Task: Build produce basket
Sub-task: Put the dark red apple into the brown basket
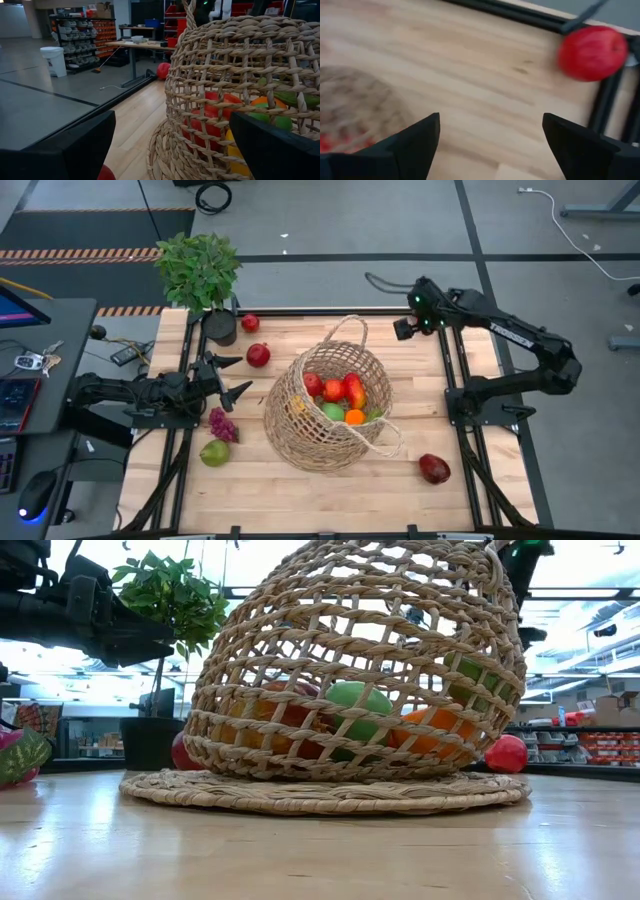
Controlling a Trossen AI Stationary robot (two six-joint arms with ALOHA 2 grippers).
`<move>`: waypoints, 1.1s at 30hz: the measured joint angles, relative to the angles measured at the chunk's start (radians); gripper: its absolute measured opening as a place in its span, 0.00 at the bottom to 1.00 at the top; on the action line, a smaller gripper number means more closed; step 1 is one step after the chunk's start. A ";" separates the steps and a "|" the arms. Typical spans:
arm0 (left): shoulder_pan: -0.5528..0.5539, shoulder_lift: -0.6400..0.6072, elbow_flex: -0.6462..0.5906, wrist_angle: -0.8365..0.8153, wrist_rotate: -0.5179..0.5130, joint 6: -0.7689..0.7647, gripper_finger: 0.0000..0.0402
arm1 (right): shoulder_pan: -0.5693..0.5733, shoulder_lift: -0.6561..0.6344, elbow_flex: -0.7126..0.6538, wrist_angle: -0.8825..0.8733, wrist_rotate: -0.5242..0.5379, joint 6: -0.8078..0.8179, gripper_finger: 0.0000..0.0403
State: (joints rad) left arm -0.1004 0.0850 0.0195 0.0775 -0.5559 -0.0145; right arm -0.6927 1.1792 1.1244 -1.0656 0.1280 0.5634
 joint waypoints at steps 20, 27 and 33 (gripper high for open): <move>0.000 0.000 0.000 0.000 0.000 0.000 0.99 | -0.273 0.302 0.000 0.190 0.037 -0.150 0.95; 0.000 0.000 0.000 0.000 0.000 0.000 0.99 | -0.282 0.374 0.000 0.164 0.164 -0.190 0.94; 0.000 0.000 0.000 0.000 0.000 0.000 0.99 | -0.339 0.392 -0.001 0.232 0.183 -0.133 0.94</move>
State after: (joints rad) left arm -0.1002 0.0849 0.0193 0.0776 -0.5560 -0.0143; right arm -1.0321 1.5711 1.1238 -0.8338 0.3109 0.4302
